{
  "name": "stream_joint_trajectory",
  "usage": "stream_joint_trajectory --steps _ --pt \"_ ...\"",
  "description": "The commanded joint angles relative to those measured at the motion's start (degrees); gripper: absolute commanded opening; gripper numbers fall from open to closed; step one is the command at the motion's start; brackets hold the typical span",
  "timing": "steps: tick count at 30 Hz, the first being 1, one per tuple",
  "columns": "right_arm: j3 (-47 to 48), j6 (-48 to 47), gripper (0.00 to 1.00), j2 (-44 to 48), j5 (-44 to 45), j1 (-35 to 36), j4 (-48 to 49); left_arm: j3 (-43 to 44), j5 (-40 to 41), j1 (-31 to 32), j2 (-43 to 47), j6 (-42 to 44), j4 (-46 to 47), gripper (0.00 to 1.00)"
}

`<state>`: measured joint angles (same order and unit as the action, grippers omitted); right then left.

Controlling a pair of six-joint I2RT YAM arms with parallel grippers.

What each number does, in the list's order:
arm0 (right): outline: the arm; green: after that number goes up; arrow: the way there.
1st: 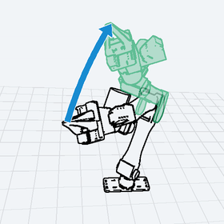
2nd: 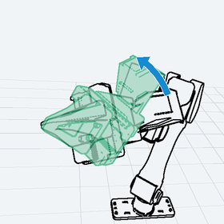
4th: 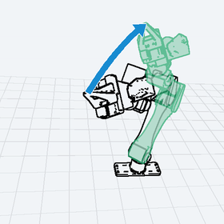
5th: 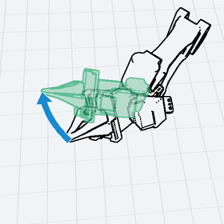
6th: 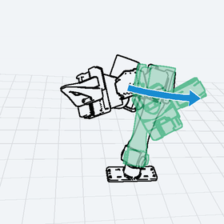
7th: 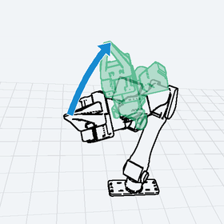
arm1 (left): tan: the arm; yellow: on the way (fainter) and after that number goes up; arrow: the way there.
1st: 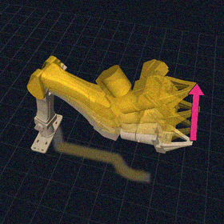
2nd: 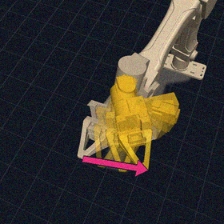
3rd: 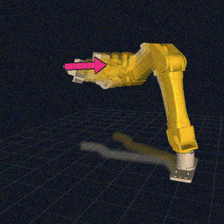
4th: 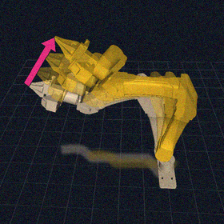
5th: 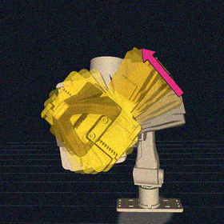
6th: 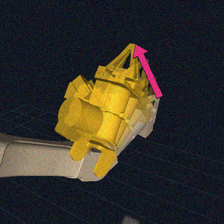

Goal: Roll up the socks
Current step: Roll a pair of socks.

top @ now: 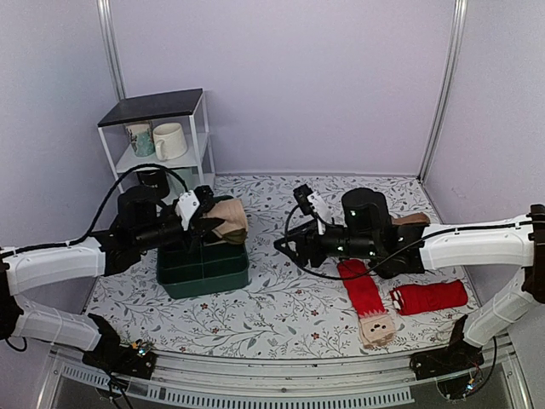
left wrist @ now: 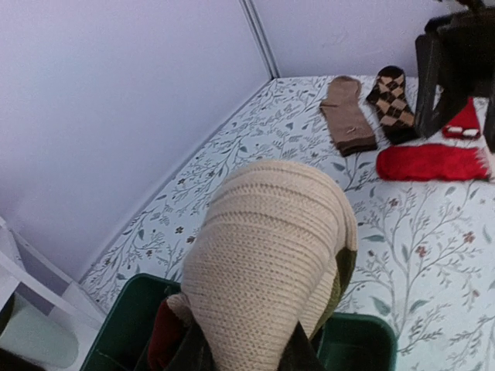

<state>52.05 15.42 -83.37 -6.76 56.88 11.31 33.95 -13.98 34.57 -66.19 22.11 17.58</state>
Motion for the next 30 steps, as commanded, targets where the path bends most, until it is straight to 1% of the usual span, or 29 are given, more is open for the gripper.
stream_joint_trajectory --steps 1,5,8,11,13,14,16,19,23,27,30 --pt "3.5 -19.6 0.54 -2.3 -12.6 0.2 7.3 2.0 -5.6 0.9 1.9 -11.9 -11.0 0.0" --pt "7.0 -25.6 0.55 -4.8 -15.3 0.2 8.9 2.0 -5.3 0.9 2.7 -15.1 -16.0 0.0" --pt "11.1 -25.7 0.55 -8.1 -23.9 0.2 9.3 2.1 -5.8 0.7 4.0 -17.4 -17.4 0.0" --pt "12.6 -20.1 0.54 -11.2 -31.6 0.5 14.3 3.5 -8.8 -0.1 4.8 -21.0 -17.7 0.0" --pt "10.9 -16.4 0.54 -11.7 -33.1 0.7 20.4 5.2 -8.9 -0.4 4.8 -23.6 -18.9 0.0" --pt "10.4 -12.8 0.54 -12.0 -33.4 0.7 22.7 6.0 -9.0 -0.6 4.7 -24.4 -19.4 0.0" --pt "10.1 -9.7 0.54 -12.4 -34.4 0.7 25.0 7.4 -9.0 -1.0 4.6 -26.2 -20.3 0.0" --pt "10.9 -5.3 0.52 -12.9 -34.5 0.7 24.8 9.7 -10.0 -1.8 3.9 -29.7 -21.4 0.0" --pt "11.2 -2.8 0.5 -12.0 -28.9 1.3 20.8 11.7 -10.9 -2.2 3.0 -34.6 -21.9 0.0" --pt "13.6 6.8 0.51 -13.3 -24.2 1.4 16.4 11.5 -7.7 -2.2 3.5 -38.0 -19.5 0.0" --pt "14.1 16.3 0.56 -15.0 -21.3 1.4 17.2 11.0 -5.3 -2.2 4.0 -38.4 -16.8 0.0"
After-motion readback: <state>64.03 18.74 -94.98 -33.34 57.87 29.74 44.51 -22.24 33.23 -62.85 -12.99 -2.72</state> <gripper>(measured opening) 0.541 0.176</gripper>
